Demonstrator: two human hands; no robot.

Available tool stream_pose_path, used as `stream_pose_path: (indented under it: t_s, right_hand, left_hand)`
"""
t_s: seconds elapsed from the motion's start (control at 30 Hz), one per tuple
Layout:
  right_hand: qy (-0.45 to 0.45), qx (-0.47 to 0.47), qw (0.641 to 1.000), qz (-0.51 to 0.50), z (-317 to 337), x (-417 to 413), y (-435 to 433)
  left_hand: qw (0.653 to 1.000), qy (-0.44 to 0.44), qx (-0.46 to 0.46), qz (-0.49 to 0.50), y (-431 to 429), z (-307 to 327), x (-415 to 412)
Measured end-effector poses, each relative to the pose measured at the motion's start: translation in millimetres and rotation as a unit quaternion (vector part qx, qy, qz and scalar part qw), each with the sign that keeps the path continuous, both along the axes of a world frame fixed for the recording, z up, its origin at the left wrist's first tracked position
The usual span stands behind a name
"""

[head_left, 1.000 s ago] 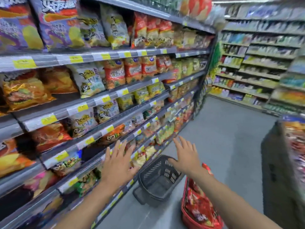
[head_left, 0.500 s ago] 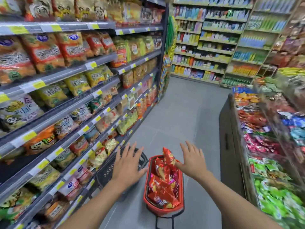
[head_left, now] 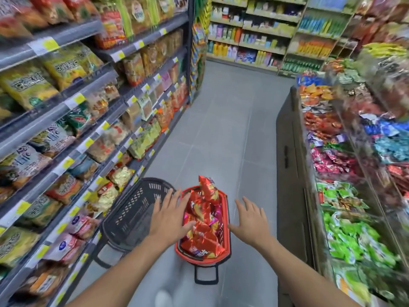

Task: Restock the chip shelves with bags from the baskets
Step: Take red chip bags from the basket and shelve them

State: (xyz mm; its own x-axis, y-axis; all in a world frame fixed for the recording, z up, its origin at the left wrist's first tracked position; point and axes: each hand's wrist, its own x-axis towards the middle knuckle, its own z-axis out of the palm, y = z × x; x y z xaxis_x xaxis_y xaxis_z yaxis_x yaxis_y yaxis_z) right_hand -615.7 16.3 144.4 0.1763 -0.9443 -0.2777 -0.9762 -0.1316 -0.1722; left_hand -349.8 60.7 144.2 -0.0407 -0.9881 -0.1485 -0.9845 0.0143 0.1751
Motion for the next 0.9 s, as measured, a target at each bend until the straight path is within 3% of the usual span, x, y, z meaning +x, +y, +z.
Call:
stream_pose_path:
  t_s: [0.47,0.9]
  right_hand:
    - [0.021,0.117,0.993,-0.002,-91,35,-67]
    - [0.026,0.243,0.968,0.059,-233,32,-96]
  left_hand:
    - [0.993,0.016,0.102,-0.051,-89,-92,23]
    - [0.975,0.056,0.213,0.005,-96,-228,19]
